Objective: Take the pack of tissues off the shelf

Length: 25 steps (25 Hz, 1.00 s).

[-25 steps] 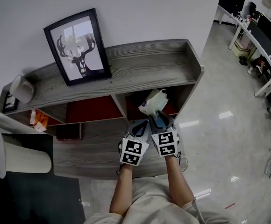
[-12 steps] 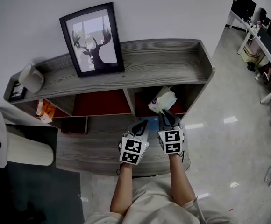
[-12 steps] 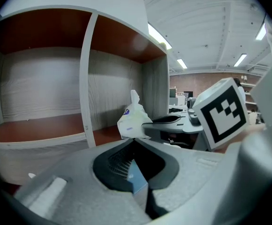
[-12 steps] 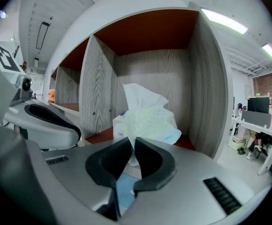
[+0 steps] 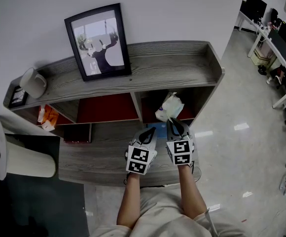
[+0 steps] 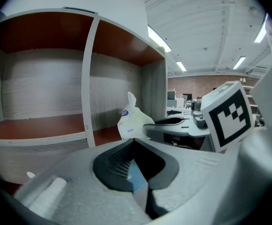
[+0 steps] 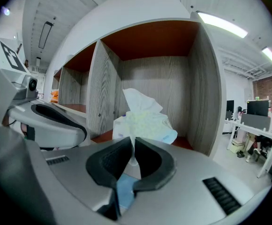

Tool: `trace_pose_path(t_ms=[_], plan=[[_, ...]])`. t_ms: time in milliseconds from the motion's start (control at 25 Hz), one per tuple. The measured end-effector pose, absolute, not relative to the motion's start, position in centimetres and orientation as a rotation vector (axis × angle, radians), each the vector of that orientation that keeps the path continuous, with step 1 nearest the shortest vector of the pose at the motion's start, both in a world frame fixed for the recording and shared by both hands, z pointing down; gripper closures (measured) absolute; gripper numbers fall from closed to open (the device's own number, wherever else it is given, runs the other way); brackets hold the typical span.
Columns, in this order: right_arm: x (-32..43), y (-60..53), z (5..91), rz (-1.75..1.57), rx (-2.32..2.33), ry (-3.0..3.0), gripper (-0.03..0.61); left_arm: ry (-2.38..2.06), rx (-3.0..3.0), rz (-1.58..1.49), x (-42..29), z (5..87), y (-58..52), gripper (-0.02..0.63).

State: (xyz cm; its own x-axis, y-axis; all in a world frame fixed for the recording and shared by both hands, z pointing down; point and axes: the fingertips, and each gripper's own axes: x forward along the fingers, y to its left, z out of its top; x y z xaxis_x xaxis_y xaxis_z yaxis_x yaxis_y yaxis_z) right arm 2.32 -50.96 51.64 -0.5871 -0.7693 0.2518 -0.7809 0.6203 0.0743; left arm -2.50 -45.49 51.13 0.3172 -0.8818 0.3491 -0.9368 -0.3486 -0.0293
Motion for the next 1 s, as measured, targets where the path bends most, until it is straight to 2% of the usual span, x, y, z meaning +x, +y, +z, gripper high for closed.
trace_pose_path(t_ms=[520,1000], plan=[[5.3,-49.7,49.9,-0.021,1.364,-2.648,0.54,-1.695,2.366,0.405,-2.2,52.1,-44.9,0.604],[4.8,-48.7,49.0,0.002,1.416,-2.694,0.54,-1.781,2.277,0.37,-5.7,51.6,-42.9,0.604]])
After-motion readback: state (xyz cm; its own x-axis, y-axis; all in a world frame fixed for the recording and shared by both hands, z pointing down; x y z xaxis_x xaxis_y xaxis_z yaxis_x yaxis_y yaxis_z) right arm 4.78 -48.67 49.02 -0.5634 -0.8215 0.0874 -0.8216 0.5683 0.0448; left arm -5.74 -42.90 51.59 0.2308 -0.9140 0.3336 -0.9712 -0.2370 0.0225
